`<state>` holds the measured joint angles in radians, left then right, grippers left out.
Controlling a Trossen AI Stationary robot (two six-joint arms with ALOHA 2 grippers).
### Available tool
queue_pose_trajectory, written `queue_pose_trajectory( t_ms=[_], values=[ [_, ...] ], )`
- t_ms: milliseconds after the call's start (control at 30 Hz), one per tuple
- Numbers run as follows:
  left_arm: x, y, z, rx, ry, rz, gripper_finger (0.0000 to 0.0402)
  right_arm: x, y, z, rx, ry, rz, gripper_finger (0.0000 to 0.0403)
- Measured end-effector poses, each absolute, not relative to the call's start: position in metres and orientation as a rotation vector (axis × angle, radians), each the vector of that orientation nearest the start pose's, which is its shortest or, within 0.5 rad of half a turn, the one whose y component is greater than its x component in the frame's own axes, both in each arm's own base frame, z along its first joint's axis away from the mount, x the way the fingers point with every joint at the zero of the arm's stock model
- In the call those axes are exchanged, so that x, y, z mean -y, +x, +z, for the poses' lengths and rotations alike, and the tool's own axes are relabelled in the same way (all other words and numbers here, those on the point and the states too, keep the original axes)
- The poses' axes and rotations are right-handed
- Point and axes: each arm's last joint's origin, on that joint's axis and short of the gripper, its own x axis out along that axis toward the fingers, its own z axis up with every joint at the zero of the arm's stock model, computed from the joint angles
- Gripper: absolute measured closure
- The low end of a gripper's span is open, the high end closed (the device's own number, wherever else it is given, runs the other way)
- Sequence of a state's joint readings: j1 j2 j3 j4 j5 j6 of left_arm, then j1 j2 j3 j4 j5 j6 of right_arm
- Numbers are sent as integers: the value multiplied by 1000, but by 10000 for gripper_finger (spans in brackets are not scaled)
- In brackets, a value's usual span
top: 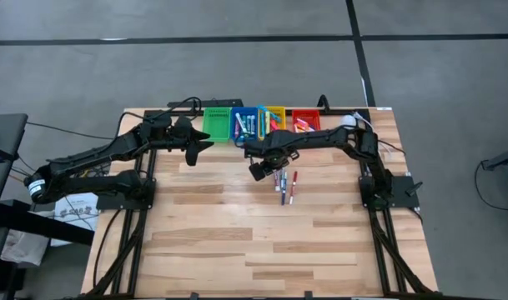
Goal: Pick & Place Markers
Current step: Put the red dry erase marker into the blue basket
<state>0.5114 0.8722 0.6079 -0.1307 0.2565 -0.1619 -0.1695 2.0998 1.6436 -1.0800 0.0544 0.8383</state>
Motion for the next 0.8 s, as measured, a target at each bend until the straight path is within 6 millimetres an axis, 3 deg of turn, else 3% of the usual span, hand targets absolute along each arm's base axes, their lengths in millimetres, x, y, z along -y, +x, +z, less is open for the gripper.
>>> queue_pose_trajectory(
  t_ms=[333,567,800],
  values=[
    [-87,170,263,-346,-307,282,229,69,398,181,-1348,735,-830,273],
    [-87,170,263,-346,-308,282,229,69,399,181,-1341,748,-842,244],
    [-87,170,263,-346,-307,283,229,68,403,163,-1378,741,-852,221]
  ],
)
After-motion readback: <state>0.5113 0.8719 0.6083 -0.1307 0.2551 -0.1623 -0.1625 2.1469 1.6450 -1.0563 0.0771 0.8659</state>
